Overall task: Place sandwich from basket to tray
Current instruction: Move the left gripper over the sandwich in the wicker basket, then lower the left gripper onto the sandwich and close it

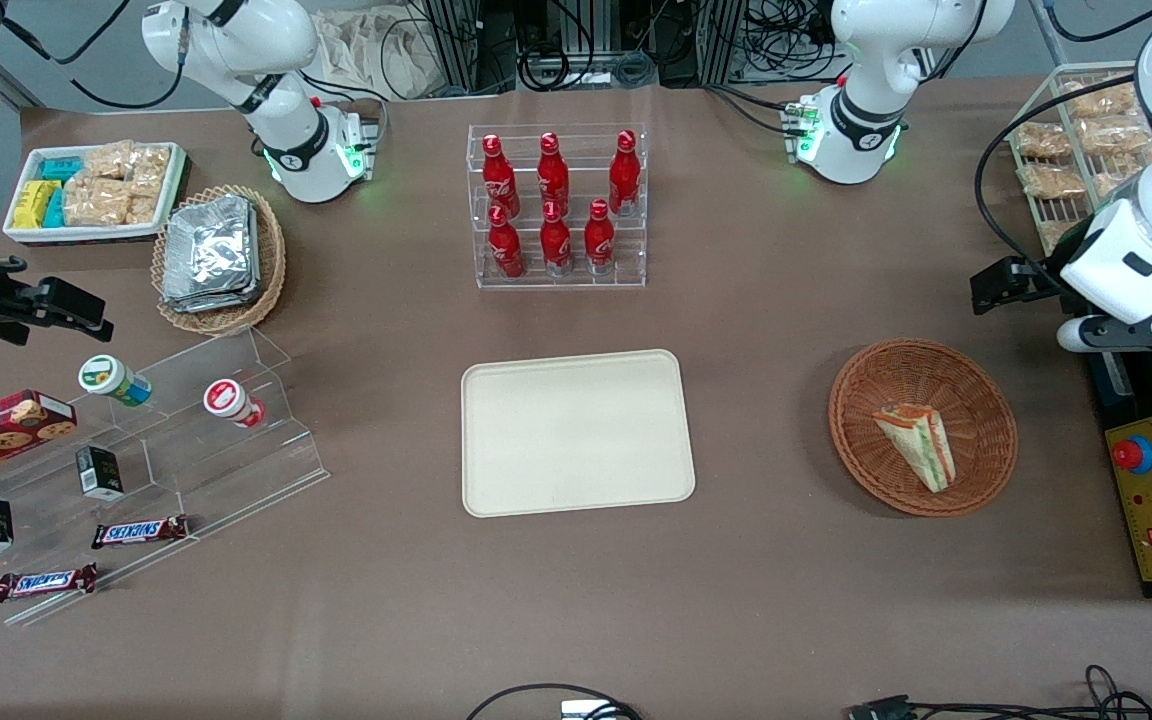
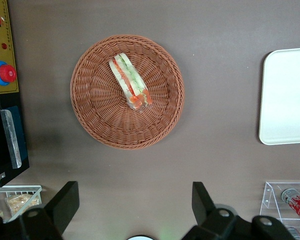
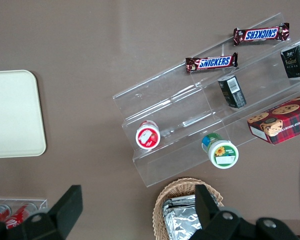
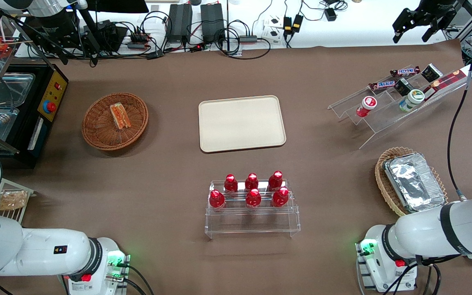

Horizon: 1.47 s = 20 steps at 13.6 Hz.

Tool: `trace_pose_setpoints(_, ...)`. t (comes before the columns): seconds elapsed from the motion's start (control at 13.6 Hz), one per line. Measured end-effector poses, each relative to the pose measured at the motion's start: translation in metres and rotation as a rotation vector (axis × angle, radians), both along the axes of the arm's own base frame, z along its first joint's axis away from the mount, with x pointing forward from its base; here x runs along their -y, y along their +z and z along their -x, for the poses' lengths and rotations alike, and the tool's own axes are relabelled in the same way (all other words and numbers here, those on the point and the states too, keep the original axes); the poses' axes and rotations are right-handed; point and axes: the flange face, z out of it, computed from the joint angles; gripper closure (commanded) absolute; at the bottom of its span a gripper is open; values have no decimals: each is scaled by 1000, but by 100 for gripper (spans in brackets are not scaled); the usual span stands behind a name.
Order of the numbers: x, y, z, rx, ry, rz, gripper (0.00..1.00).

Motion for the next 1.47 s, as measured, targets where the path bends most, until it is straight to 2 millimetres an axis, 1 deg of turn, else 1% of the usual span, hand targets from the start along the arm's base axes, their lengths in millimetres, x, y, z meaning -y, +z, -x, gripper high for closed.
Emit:
trace_pose_setpoints(0.15, -4, 0, 0, 1, 12, -1, 0)
trace_pose_setpoints(0.37, -26, -3, -4, 0, 58, 0, 1)
trace_pose_setpoints(0.44, -33, -7, -6, -7, 83, 4, 2)
trace_pose_setpoints(0.59, -42, -24, -15, -26, 157, 30, 3)
trace_pose_setpoints(0.73, -43, -52, -30, -46, 227, 32, 3)
trace_pose_setpoints(1.1, -45, -148, -66, -122, 313, 19, 2)
trace_pose_setpoints(1.25, -45, -182, -75, -150, 340, 13, 2)
trace_pose_setpoints(1.47, -47, -227, -86, -166, 377, -7, 2)
